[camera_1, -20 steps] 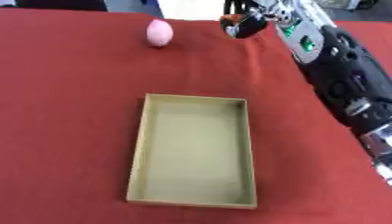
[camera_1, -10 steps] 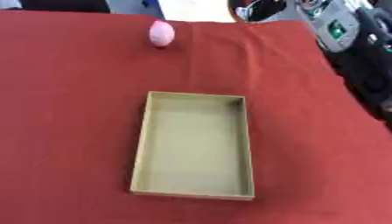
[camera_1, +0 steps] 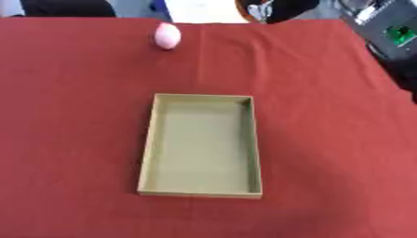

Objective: Pick up objects on the table and place them in the box.

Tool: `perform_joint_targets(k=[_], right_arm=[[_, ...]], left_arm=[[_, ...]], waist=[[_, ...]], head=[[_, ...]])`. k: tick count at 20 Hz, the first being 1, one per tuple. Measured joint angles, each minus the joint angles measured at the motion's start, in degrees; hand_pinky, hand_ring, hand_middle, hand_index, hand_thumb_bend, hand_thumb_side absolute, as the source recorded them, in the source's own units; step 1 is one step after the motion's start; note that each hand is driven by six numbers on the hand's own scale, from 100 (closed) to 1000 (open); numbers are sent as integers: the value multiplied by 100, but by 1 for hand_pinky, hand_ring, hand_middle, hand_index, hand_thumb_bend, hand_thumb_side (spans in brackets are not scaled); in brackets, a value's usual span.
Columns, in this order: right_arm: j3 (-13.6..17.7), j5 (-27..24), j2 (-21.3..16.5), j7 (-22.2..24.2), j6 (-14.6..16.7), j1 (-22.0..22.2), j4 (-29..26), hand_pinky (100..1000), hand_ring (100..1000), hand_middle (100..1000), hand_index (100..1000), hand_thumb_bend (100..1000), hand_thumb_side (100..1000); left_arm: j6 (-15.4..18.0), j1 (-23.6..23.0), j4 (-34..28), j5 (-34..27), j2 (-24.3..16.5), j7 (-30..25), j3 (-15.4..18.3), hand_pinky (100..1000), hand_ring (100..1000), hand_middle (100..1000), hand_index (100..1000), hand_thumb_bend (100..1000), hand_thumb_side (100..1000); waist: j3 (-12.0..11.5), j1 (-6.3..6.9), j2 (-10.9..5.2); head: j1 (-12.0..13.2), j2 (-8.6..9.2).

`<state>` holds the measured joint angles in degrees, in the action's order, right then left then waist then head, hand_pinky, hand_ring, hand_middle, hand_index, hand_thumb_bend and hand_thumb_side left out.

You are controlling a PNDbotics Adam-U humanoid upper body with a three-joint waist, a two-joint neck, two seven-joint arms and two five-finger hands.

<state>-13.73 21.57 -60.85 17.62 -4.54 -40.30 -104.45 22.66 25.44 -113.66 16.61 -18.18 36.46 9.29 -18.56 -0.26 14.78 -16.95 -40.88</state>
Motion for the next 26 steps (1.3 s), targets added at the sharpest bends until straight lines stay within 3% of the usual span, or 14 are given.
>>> perform_joint_targets(k=[5,11,26], right_arm=[[-292,305,293,280,48,35,-581,682,623,268,453,100,100],[-571,611,778,562,143,71,-776,668,621,266,451,100,100],[-981,912,1558,810,200,301,-900,633,624,263,445,100,100]], left_arm=[[-26,-182,-1,41,-191,122,127,793,752,654,788,246,428],[-88,-459,-1,178,-366,307,280,793,751,654,788,242,427],[-140,-602,-1,320,-367,421,332,796,749,652,788,229,433]], waist=[[198,41,-116],[348,89,-153],[374,136,-153]], head=[[83,-148],[200,-240],[275,-263]])
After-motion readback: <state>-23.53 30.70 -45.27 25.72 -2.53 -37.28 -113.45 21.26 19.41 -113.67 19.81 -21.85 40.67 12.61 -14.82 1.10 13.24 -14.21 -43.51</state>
